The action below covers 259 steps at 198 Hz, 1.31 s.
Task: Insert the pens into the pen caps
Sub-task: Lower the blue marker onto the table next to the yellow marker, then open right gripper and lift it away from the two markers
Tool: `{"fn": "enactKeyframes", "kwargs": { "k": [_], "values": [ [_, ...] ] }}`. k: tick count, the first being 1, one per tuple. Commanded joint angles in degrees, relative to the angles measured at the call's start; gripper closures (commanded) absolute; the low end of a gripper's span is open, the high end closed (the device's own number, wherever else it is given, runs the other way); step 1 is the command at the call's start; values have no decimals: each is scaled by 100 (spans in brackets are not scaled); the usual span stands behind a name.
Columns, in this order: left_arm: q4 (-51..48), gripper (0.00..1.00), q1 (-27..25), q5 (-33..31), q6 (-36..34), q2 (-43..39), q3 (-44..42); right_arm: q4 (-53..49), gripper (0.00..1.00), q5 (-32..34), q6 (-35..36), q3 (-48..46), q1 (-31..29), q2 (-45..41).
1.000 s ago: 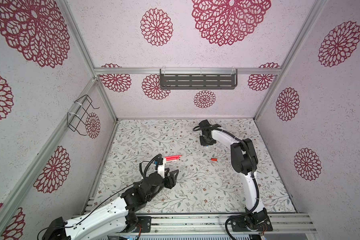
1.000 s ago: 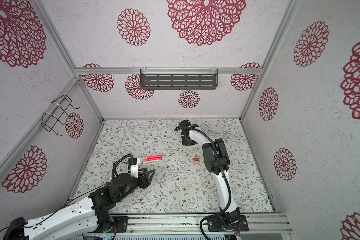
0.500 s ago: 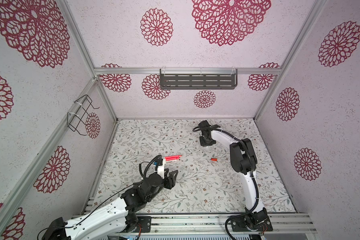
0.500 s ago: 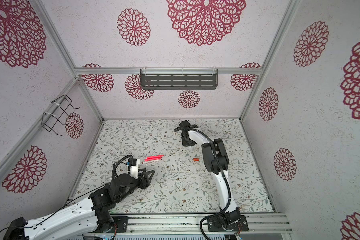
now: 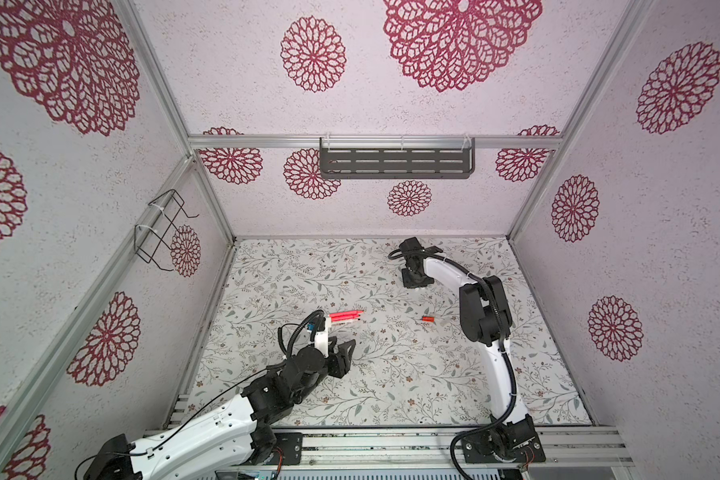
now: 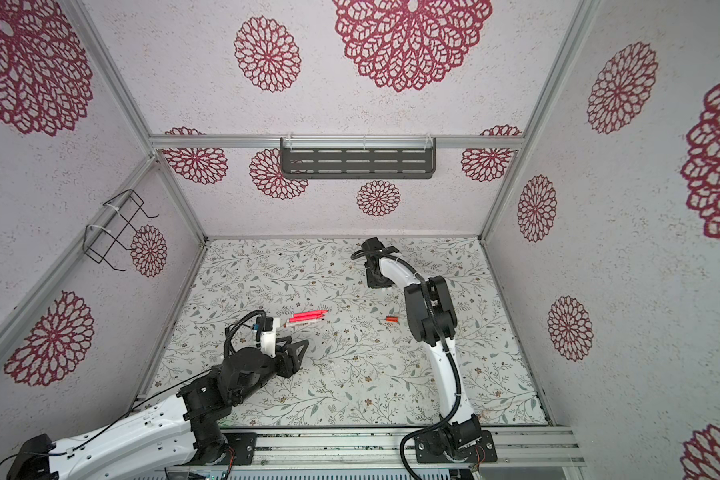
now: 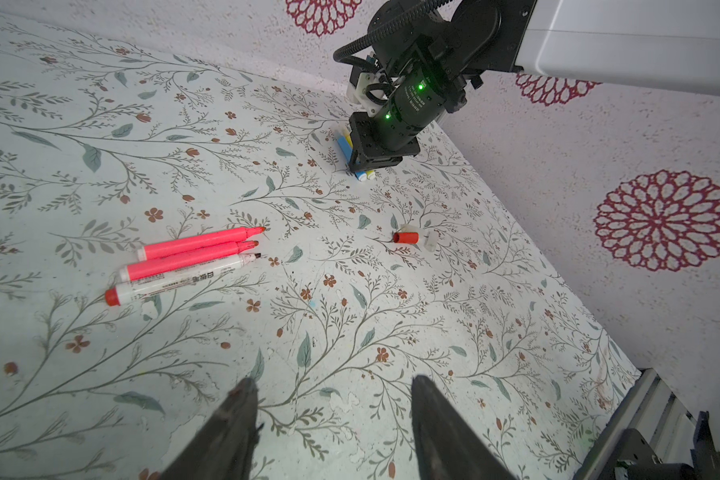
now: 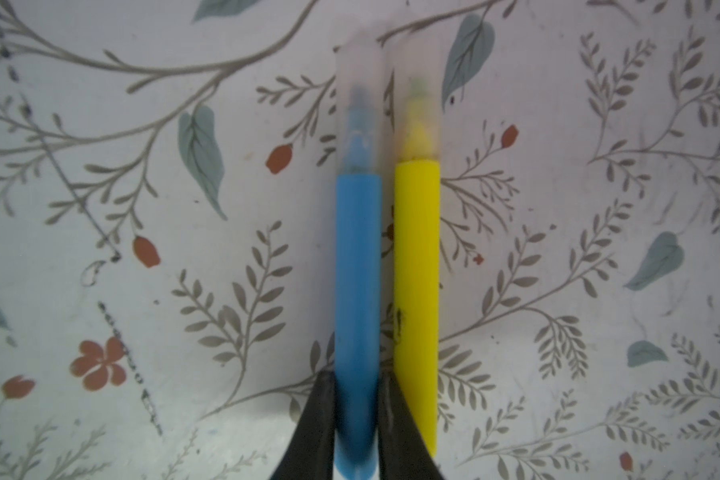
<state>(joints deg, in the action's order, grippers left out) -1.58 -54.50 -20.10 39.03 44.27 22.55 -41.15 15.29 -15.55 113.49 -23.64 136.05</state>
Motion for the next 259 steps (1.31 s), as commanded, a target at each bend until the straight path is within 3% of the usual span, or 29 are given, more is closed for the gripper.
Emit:
{"fn": "enactKeyframes", "kwargs": {
  "k": [1, 64, 172, 209, 238, 259],
  "values": [
    [79, 39, -28, -65, -38, 3, -29, -279, 78, 166, -5, 65, 61, 31],
    [49, 39, -26, -73, -52, -58, -16, -124, 71, 228, -83, -168, 43, -421],
    [-177, 39, -13, -214, -188, -116, 190, 137, 67, -28, -104, -836, -68, -1726],
    [-533, 39, 366, -76, -488, 269, 661, 1431, 53, -1023, 481, -2314, -447, -3211],
    [-618, 39, 1382, 1169, -580, 1103, 1090, 2322, 39, -2465, 824, -3461, -670, -4353],
    [-876, 38, 1963, 1614, -712, 1741, 1511, 3290, 26, -3113, 888, -4724, -778, -5323]
  ]
}}
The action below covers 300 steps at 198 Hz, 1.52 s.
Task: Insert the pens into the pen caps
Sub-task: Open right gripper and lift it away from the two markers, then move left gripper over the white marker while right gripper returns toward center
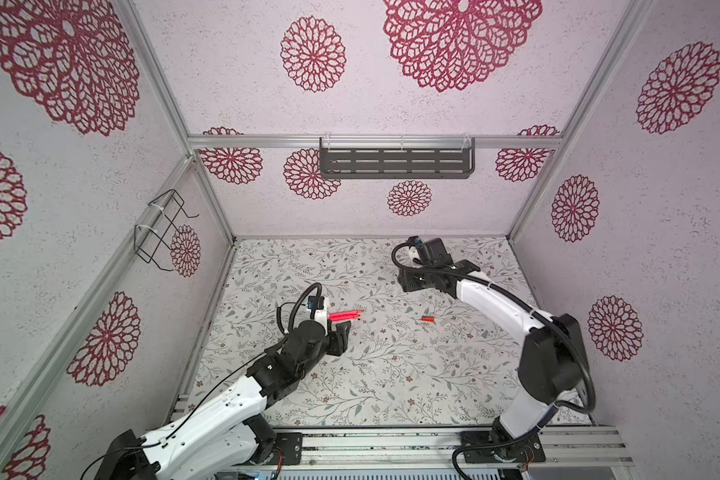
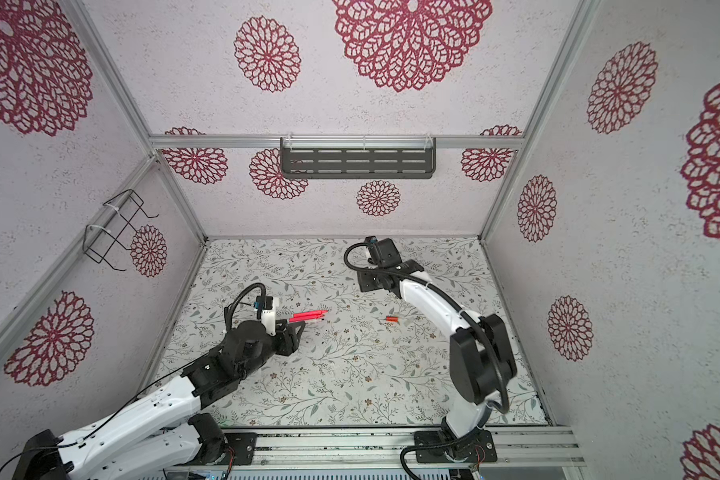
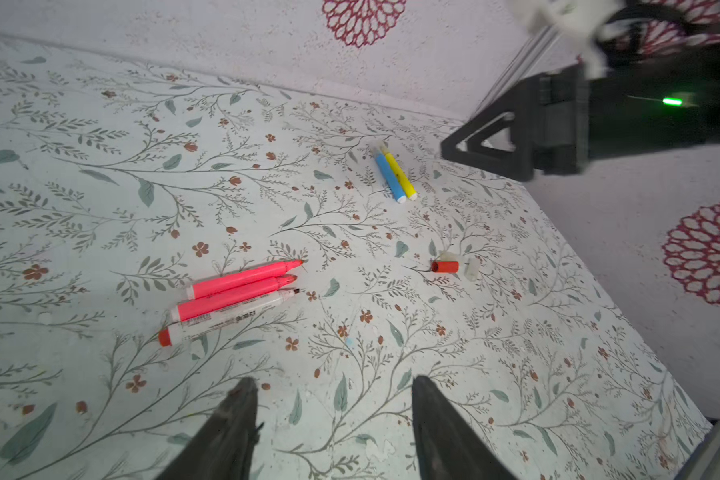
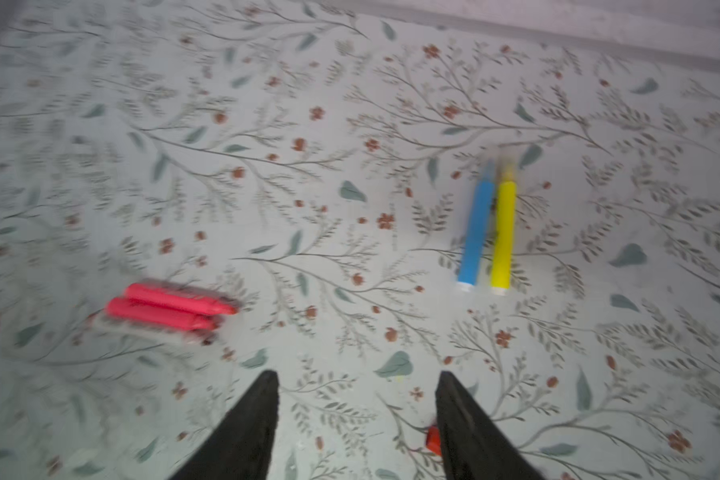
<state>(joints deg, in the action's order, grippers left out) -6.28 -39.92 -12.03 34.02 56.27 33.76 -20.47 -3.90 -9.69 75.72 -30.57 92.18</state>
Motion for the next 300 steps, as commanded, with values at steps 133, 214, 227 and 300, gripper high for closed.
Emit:
{"fn": "enactKeyframes", "kwargs": {
  "k": [133, 214, 227, 300],
  "values": [
    [-326, 38, 1896, 1579, -532, 3069, 1289, 2331, 25, -1545, -904, -4440, -175, -4005],
    [-146, 39, 2198, 1996, -621, 3691, 1500, 2715, 25, -1525, -1349, -5099, -239, -4340],
    [-145, 39, 2197, 2036, -623, 3774, 1533, 2716, 25, -1524, -1360, -5102, -252, -4346],
    [-210, 39, 2198, 2028, -708, 3987, 1636, 2748, 26, -1529, -1448, -5085, -322, -4361]
  ]
}}
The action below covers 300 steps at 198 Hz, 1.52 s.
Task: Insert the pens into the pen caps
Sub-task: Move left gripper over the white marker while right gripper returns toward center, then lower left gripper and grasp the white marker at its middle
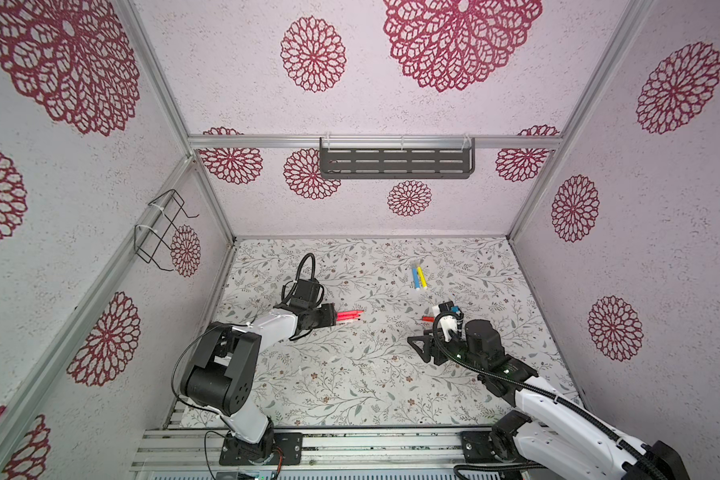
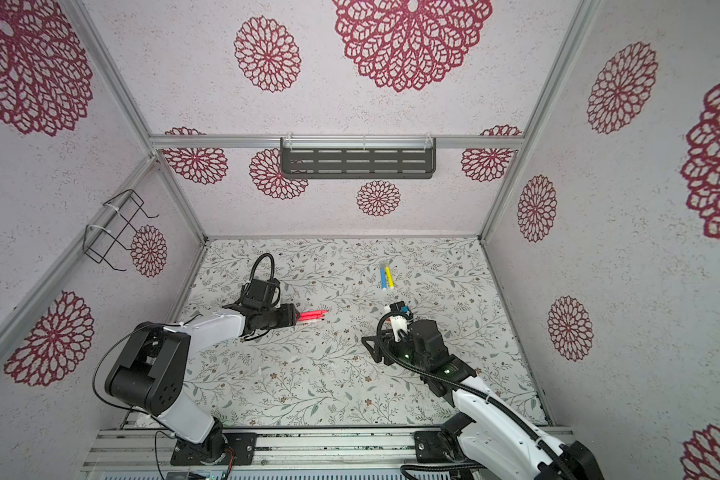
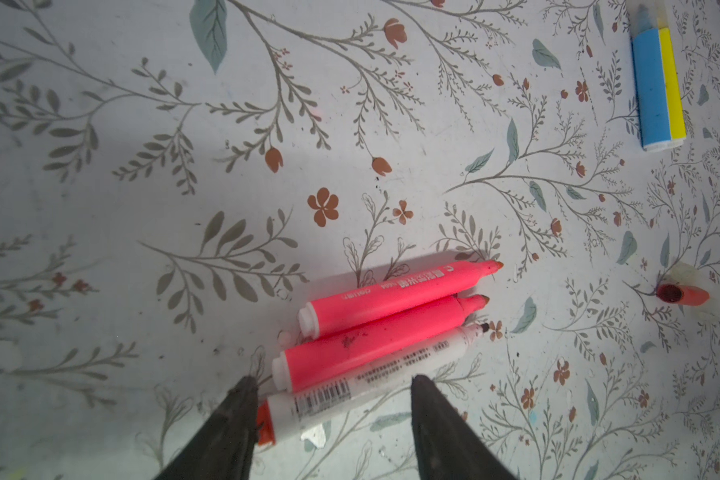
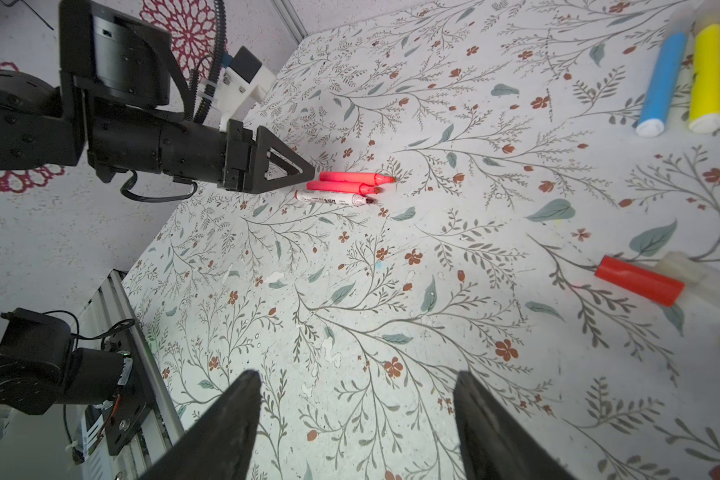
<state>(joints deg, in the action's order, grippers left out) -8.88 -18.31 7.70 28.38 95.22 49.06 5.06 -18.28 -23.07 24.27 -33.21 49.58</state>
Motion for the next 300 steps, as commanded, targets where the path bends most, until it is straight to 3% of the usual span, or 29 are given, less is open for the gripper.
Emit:
{"fn": "enactKeyframes", "kwargs": {
  "k": [1, 86, 169, 252, 300],
  "values": [
    [48, 39, 33, 55, -146, 93, 105, 196, 26, -85, -110, 60, -56, -104],
    [-96, 39, -42, 78, -115, 68, 28, 127, 26, 33, -184, -3, -115, -286],
    [-60, 39, -493, 43, 115, -123, -323, 88, 26, 173, -231, -43, -124, -409],
    [125, 40, -1527, -73, 565, -106, -458, 7, 26, 284, -296, -89, -133, -618],
    [-201, 41, -1769, -407, 493, 175, -147, -101, 27, 351, -286, -87, -133, -734]
  ]
}}
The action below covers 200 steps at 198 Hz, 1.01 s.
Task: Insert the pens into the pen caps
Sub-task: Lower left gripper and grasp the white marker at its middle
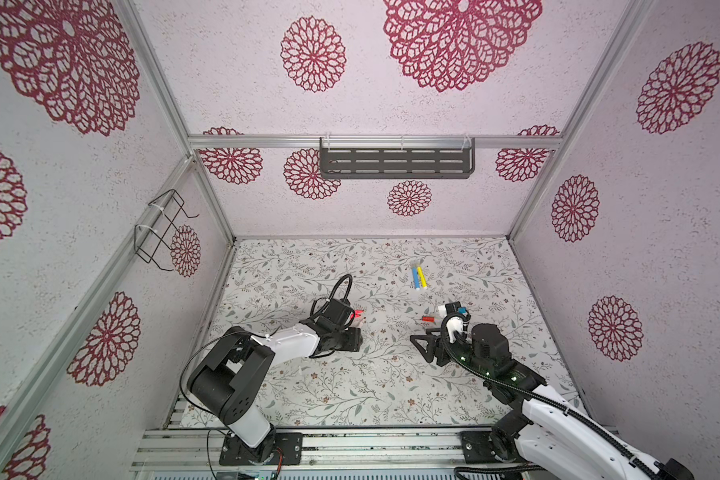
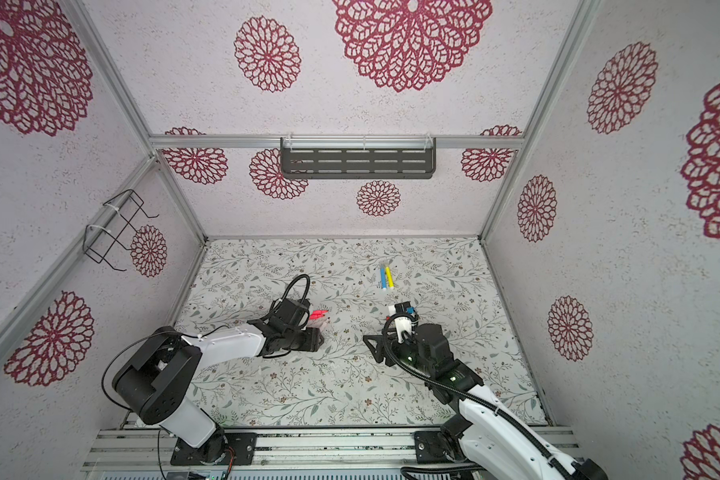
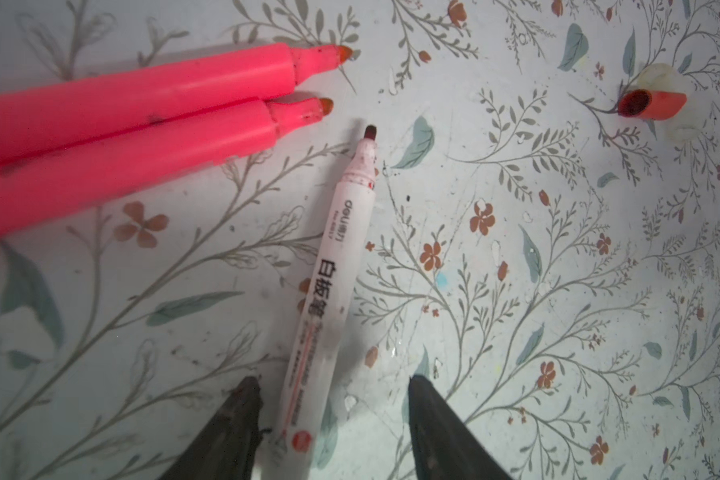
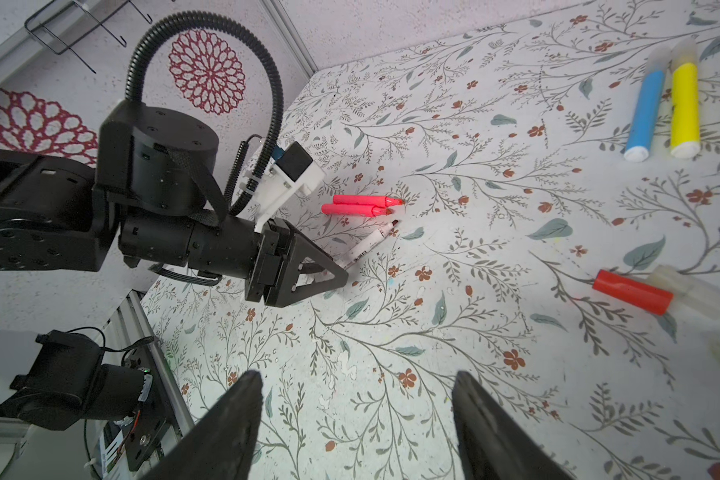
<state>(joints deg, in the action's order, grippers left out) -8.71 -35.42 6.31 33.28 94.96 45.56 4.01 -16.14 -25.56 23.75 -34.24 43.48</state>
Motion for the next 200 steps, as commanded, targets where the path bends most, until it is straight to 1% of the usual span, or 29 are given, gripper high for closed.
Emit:
{"fn": "enactKeyframes", "kwargs": {
  "k": [1, 36, 71, 100, 134, 148, 166, 184, 200],
  "values": [
    [-228, 41, -59, -278, -1, 204, 210, -1, 27, 137, -37, -36, -30, -131],
    [-643, 43, -199, -542, -106, 439, 499, -58, 27, 221, -45, -37, -30, -180],
    [-1059, 44, -597, -906, -168, 643, 763, -76, 27, 270, -54, -19, -30, -208],
    [-1101, 45, -786, -909, -148, 703, 848, -100, 27, 275, -63, 20, -30, -199],
    [-1242, 48, -933, -886, -111, 753, 897, -161, 27, 329, -98, 25, -30, -314],
    [-1404, 49, -1022, -950, -119, 801, 936, -214, 27, 377, -98, 32, -30, -369],
    [-1542, 54, -1135, -1004, -102, 862, 928, -268, 27, 413, -98, 55, -30, -427],
    [-1696, 56, -1248, -1049, -115, 942, 960, -296, 27, 451, -98, 84, -30, -436],
    [-1948, 56, -1366, -1211, -156, 1042, 1087, -320, 27, 467, -98, 110, -30, -428]
  ]
}}
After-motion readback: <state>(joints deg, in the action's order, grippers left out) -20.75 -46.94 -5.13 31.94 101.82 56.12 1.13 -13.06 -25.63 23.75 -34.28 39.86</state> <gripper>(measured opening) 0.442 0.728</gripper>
